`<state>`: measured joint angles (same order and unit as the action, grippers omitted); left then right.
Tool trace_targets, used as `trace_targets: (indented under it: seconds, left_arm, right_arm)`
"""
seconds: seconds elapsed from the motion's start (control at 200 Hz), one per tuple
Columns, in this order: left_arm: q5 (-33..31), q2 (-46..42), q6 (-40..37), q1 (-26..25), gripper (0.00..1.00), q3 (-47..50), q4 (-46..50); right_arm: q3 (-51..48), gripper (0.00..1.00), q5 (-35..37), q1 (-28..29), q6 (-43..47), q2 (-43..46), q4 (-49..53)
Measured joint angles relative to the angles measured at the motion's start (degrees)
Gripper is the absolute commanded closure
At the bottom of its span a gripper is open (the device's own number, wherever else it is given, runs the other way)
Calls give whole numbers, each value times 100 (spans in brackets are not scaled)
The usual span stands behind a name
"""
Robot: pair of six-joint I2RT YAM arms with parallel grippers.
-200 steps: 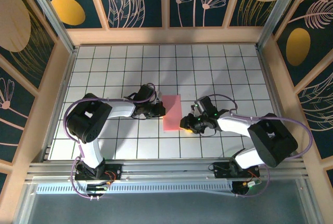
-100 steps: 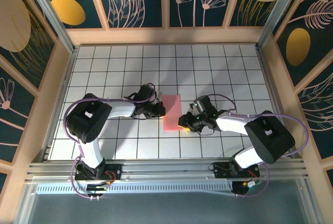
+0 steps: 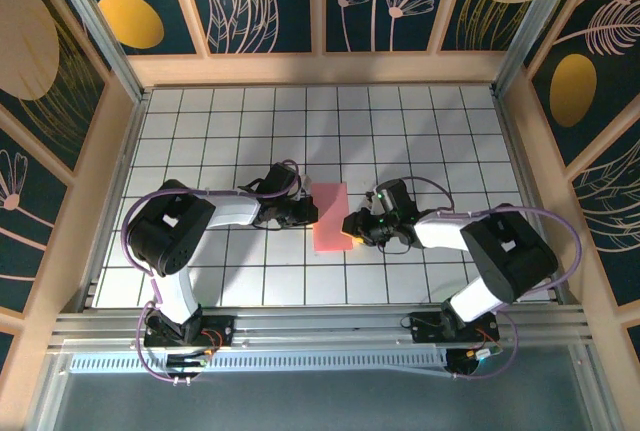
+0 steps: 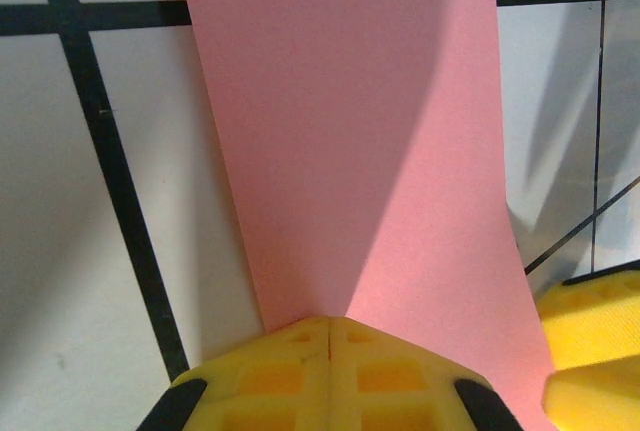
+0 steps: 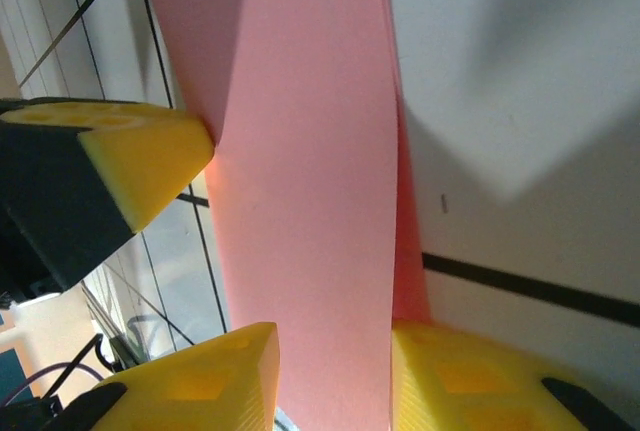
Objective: Fold a paper plane with a square sheet of paper (fold left side to right side)
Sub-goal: Fold the triangle a second time at the center of the table.
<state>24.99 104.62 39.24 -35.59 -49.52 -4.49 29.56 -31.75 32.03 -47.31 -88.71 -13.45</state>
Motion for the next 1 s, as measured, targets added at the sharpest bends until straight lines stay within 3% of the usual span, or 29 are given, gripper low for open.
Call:
trace_targets:
  seconds: [0.295,0.721,0.846,0.996]
  left_arm:
    - [0,-13,-17,0,100,4,4]
    - [0,-24,-17,0,100,13,9]
    - [-7,-42,-20,0,100,13,28]
    - [-111,-162,-68,0,87,24,155]
  right_arm:
    - [267,71,-199,-424,153,-422,-238]
    - [492,75,-437,-490,358,-782,-459]
    - [492,83,-437,-496,398,-791,-461]
    - [501,97,-439,-505,516,-791,-459]
